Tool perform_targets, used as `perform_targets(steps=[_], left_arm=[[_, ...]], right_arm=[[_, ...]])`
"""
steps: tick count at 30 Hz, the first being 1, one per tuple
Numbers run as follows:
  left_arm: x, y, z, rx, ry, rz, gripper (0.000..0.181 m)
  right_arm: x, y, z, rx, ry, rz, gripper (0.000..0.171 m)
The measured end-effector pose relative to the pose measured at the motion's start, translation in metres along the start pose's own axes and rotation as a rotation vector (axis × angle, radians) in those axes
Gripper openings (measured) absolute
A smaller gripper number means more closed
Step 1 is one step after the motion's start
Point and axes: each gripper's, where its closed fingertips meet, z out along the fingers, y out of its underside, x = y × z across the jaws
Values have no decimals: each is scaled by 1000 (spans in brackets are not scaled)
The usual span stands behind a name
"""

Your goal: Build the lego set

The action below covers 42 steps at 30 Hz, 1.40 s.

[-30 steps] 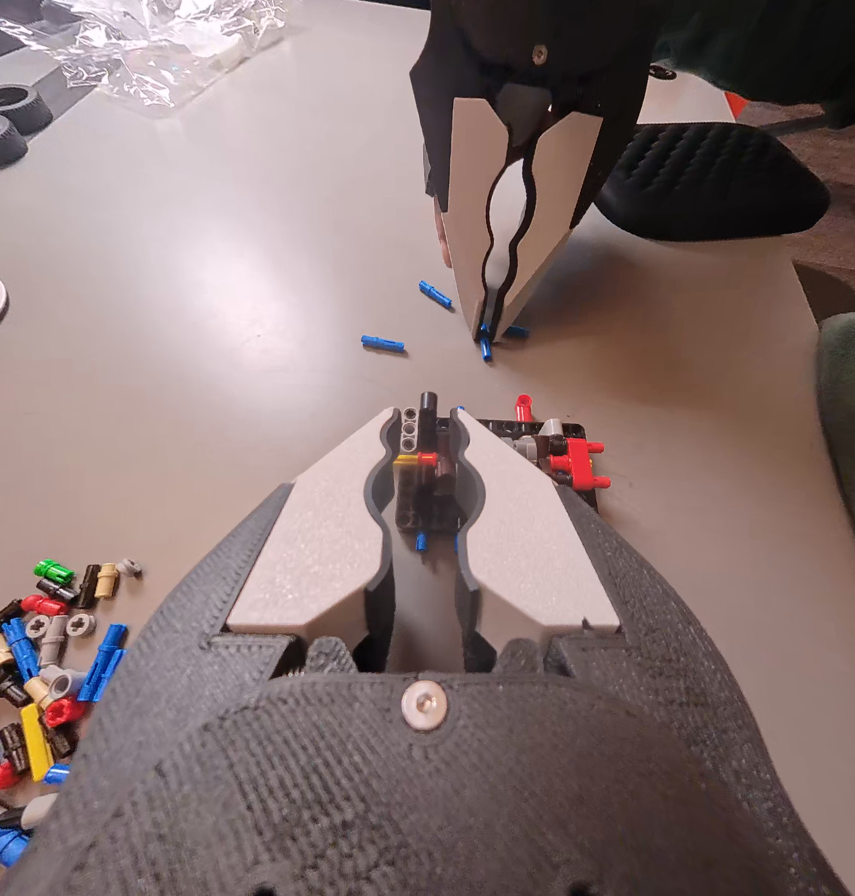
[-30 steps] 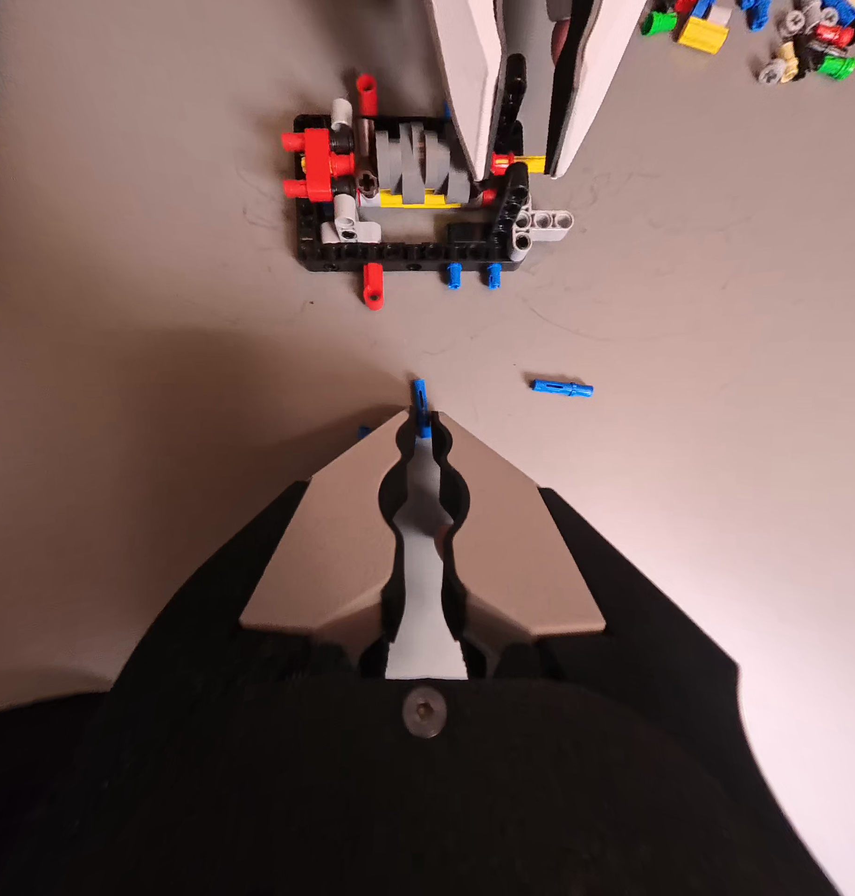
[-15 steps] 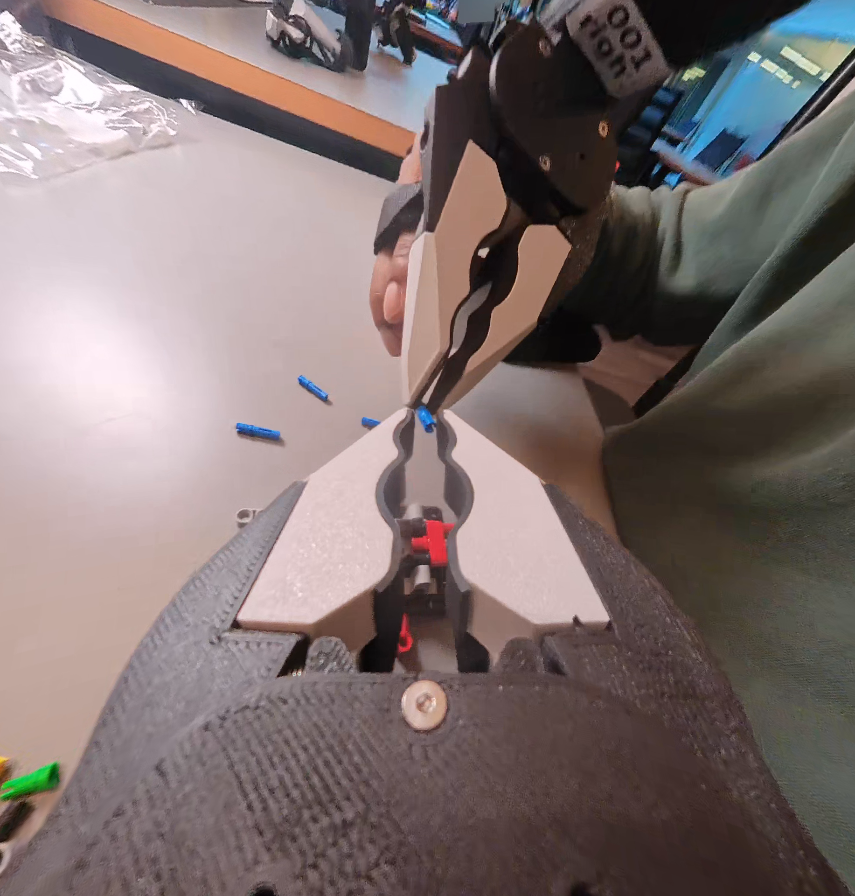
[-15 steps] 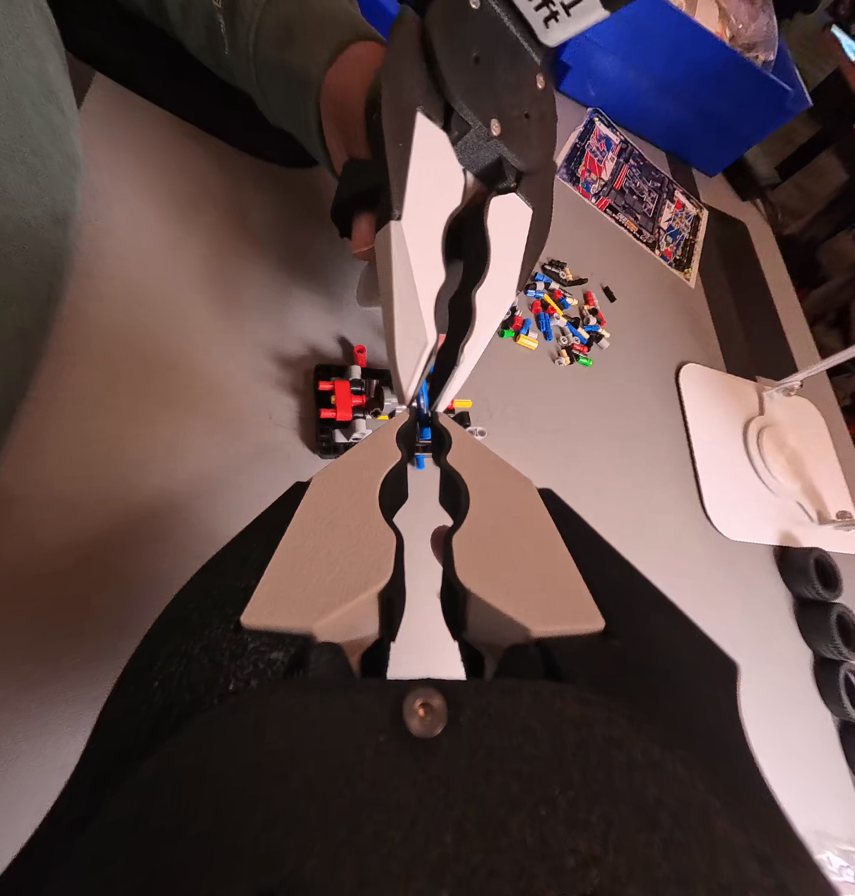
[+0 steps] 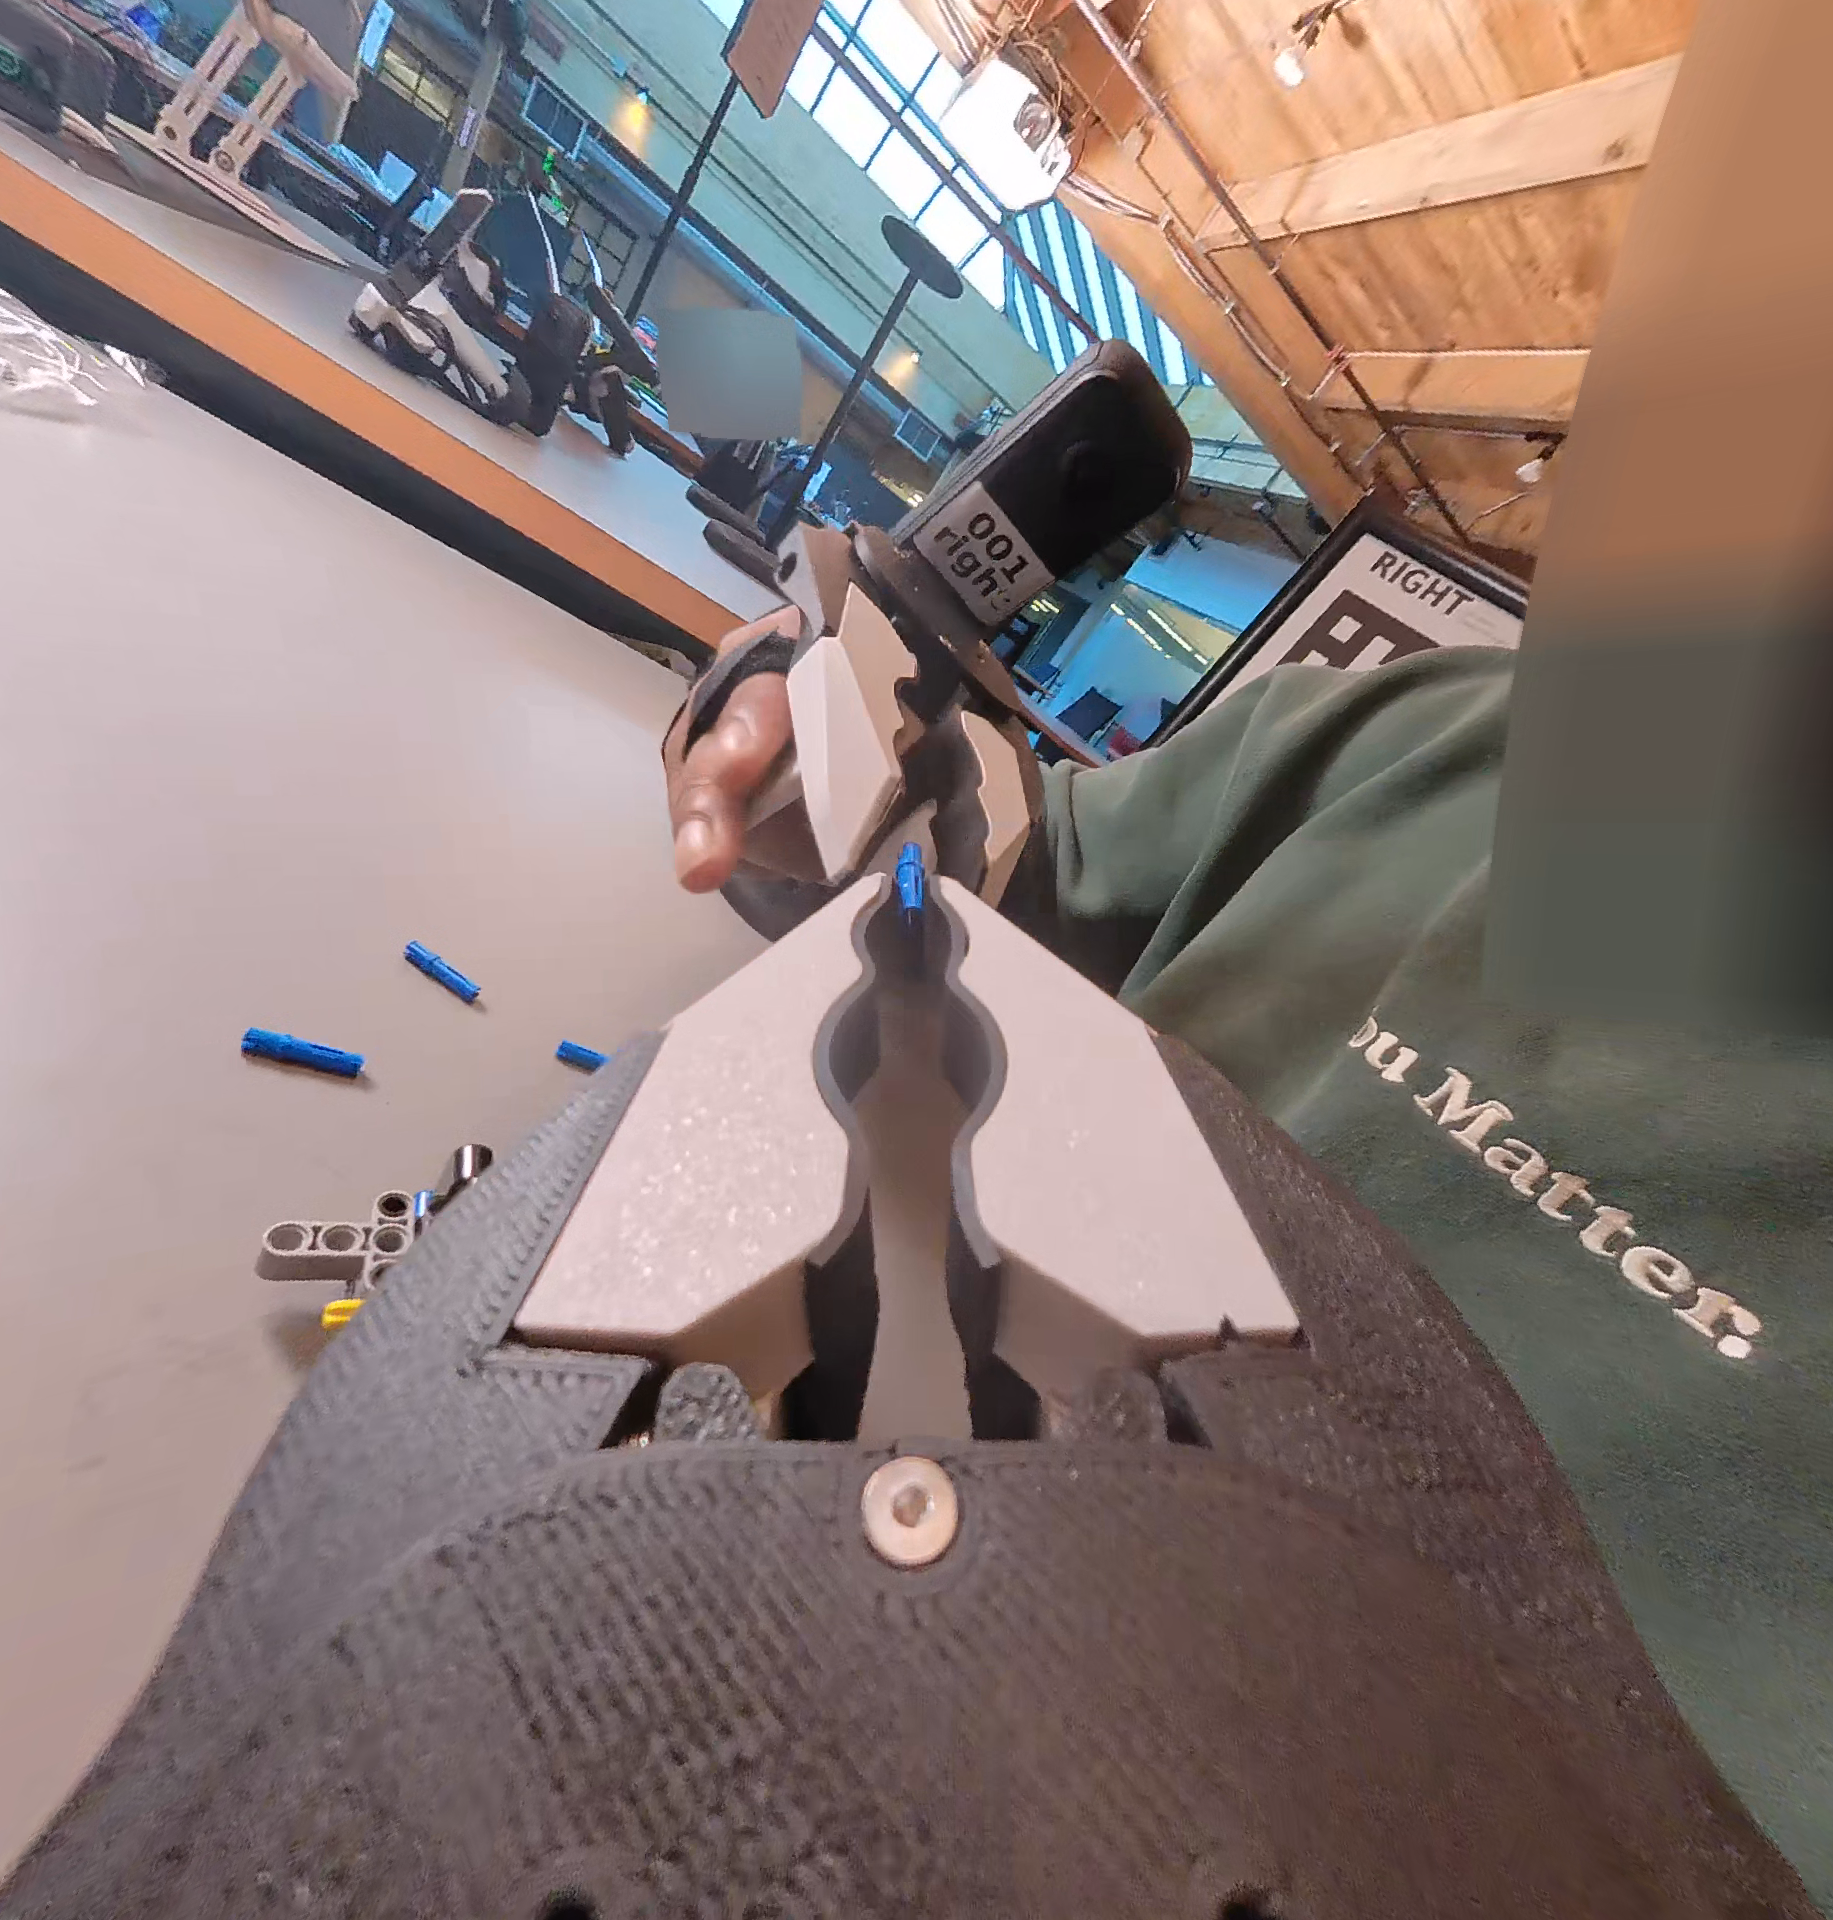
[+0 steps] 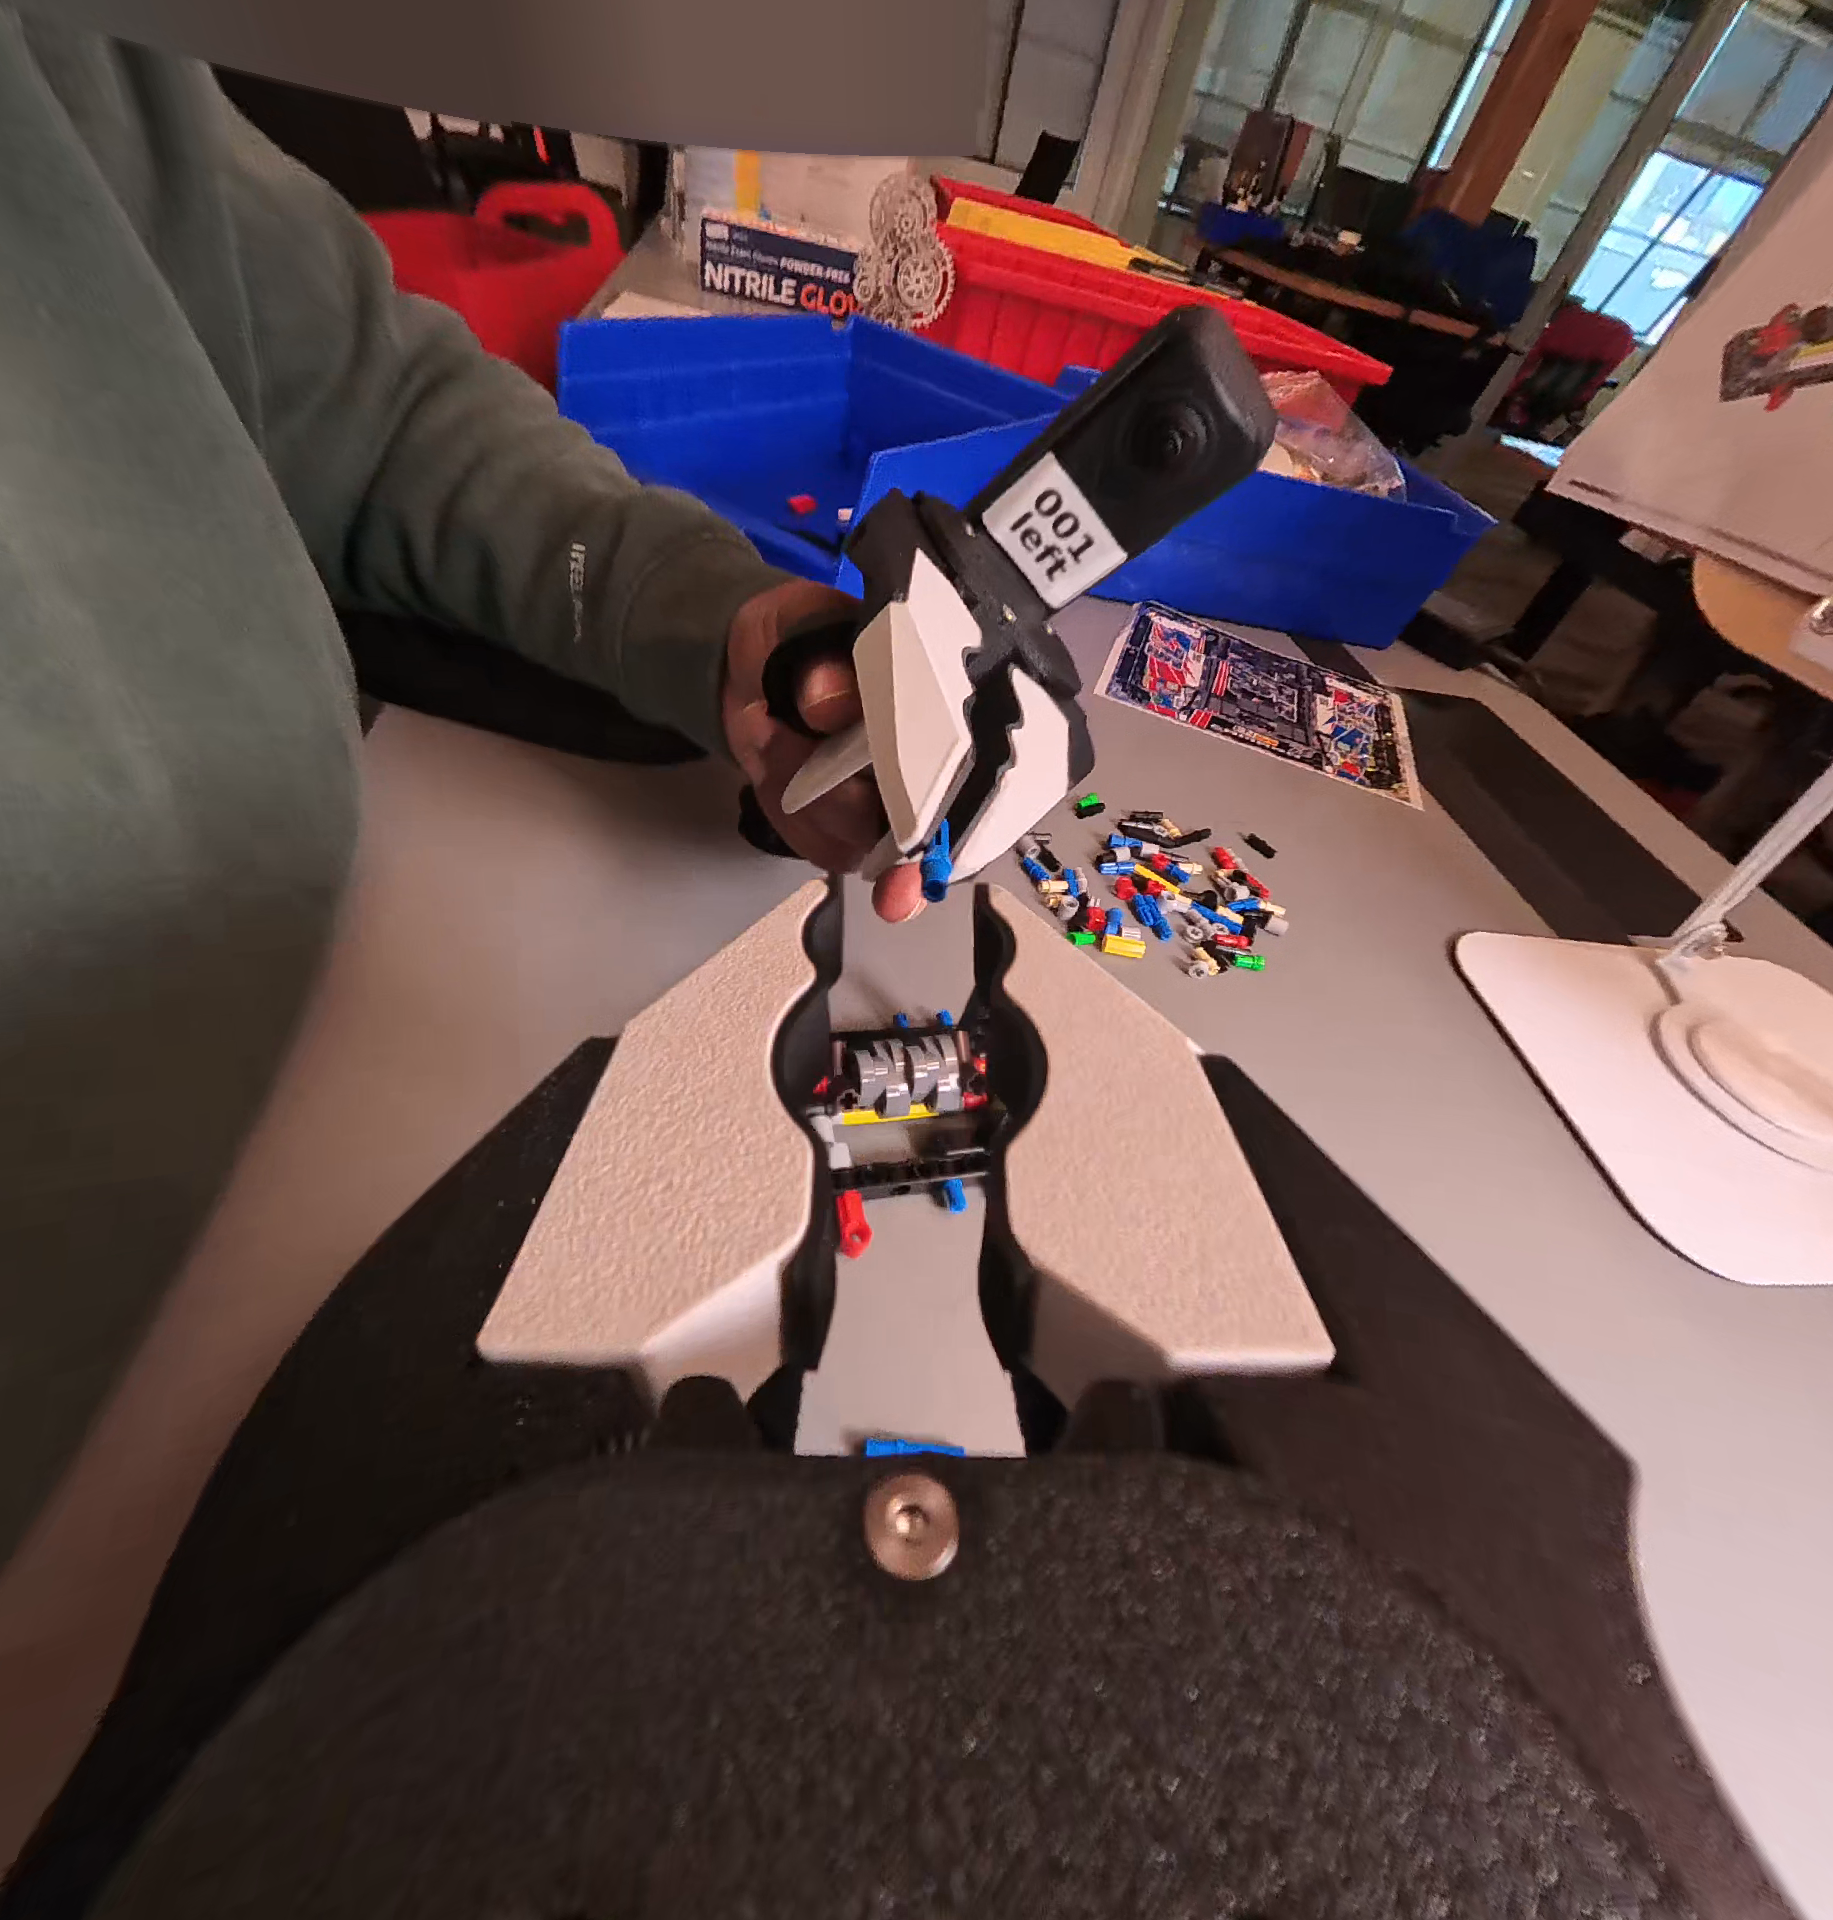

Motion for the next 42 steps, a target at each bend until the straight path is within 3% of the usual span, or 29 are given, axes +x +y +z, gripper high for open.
perform_targets(steps=[4, 7, 30, 42], left_arm=[[-1, -1, -1, 29, 38, -55, 2], [0, -3, 0, 52, 72, -95, 3], [-1, 4, 3, 28, 120, -160, 2], [-7, 2, 2, 36, 89, -175, 3]], right_arm=[[7, -3, 0, 40, 49, 11, 22], [8, -6, -1, 70, 76, -33, 4], [2, -4, -2, 74, 77, -144, 5], [5, 0, -2, 55, 69, -95, 3]])
